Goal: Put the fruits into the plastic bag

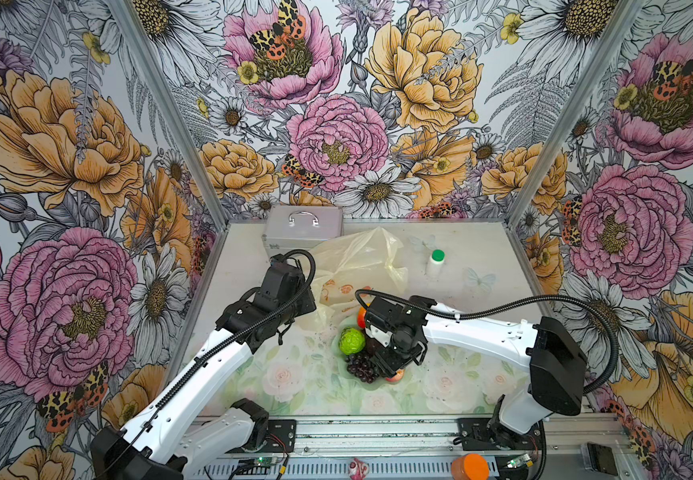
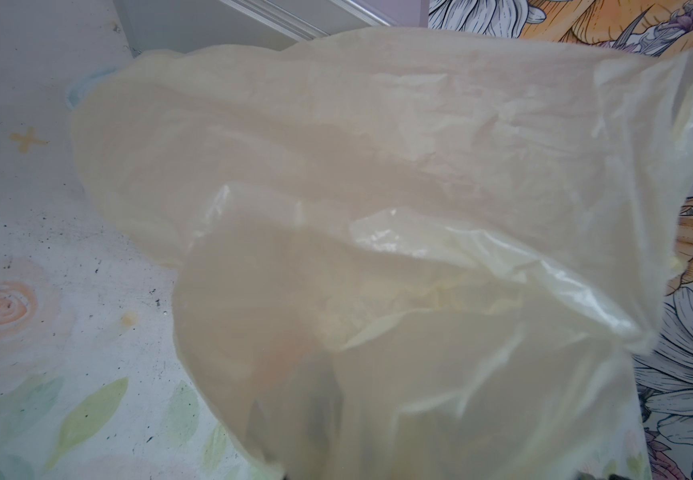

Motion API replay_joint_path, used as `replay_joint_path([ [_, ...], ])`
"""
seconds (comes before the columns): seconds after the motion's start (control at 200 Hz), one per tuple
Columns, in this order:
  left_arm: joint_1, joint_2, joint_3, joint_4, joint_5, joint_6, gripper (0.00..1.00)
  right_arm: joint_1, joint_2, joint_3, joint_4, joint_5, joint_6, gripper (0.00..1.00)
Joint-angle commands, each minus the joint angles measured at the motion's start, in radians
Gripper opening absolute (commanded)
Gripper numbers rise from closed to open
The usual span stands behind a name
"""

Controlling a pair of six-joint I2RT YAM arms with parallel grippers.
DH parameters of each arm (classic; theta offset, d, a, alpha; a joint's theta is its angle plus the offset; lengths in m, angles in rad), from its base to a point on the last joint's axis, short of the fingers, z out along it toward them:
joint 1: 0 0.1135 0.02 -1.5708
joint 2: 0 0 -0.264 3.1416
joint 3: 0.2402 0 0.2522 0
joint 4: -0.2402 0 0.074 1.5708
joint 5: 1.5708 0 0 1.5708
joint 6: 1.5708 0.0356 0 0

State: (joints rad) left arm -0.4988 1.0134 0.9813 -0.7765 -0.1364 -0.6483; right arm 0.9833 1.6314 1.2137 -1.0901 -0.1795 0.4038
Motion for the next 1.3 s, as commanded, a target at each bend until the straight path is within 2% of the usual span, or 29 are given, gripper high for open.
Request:
replay_joint_path([
  [0.0, 0.006, -0.017, -0.012, 0.019, 0.022, -0.006, 0.0, 0.006, -0.008, 0.005, 0.012, 0.002, 0.011, 0.53],
  [0.265, 0.006, -0.018, -0.01, 0.02, 0.029, -0.004, 0.0, 0.006, -0.053, 0.007, 0.01, -0.008, 0.039, 0.5],
  [0.58, 0.008, -0.017, -0.011, 0.018, 0.035, 0.0, 0.0, -0.005, -0.205, 0.001, 0.003, -0.083, 0.099, 0.5],
  [0.976, 0.008, -0.015, -0.006, 0.019, 0.04, -0.004, 0.0, -0.084, -0.302, 0.094, 0.022, -0.354, 0.166, 0.5],
  [1.296, 0.007, -0.027, -0.013, 0.018, 0.039, -0.02, 0.0, -0.184, -0.353, 0.146, 0.128, -0.518, 0.237, 0.5],
])
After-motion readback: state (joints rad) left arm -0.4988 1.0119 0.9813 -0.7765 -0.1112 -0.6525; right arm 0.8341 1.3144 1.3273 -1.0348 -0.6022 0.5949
